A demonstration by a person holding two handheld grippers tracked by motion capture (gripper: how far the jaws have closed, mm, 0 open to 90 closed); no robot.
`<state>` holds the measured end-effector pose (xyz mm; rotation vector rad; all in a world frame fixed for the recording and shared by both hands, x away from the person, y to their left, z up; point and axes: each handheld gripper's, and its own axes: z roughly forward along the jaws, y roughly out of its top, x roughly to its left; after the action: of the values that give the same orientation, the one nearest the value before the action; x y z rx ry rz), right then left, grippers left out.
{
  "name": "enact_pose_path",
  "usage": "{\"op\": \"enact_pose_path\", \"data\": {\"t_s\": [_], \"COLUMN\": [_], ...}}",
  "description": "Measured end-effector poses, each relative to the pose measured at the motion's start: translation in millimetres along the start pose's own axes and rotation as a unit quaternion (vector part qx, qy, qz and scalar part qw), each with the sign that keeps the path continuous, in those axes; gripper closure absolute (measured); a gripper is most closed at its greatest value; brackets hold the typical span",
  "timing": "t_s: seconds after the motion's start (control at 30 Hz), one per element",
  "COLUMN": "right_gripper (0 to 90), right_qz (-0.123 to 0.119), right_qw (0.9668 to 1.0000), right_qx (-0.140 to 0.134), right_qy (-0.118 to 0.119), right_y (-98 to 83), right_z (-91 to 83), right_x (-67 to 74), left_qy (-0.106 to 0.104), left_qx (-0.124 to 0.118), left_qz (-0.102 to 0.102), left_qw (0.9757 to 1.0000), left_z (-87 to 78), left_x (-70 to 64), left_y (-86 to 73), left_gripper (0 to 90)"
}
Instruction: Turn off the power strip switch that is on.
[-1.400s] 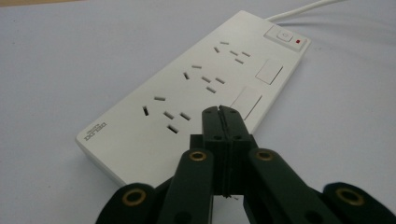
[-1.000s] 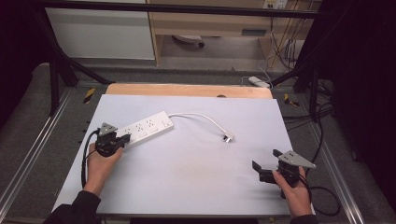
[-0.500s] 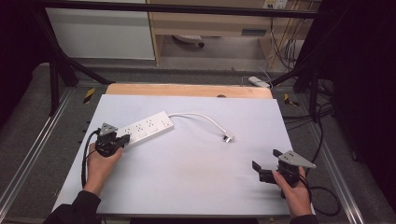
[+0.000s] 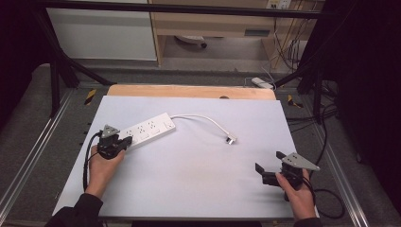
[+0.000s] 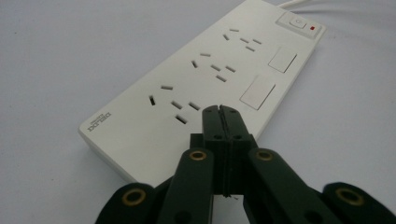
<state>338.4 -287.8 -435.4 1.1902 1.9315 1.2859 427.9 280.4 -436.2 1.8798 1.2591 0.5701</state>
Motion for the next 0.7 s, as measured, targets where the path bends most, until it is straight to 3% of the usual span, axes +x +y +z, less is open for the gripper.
{"op": "enact_pose_path", "data": {"t_s": [0.7], "right_gripper": [2.5], "right_qz": [-0.003], "right_qw": [1.0000], "right_qx": [0.000], "right_qy": [0.000], "right_y": [0.1], "right_z": [0.3], "right_x": [0.2], "left_qy": [-0.005], "left_qx": [-0.004], "left_qz": [-0.003], "left_qw": [1.0000], "left_z": [0.4], "left_x": [1.8], "left_y": [-0.9], "left_gripper": [90.0]}}
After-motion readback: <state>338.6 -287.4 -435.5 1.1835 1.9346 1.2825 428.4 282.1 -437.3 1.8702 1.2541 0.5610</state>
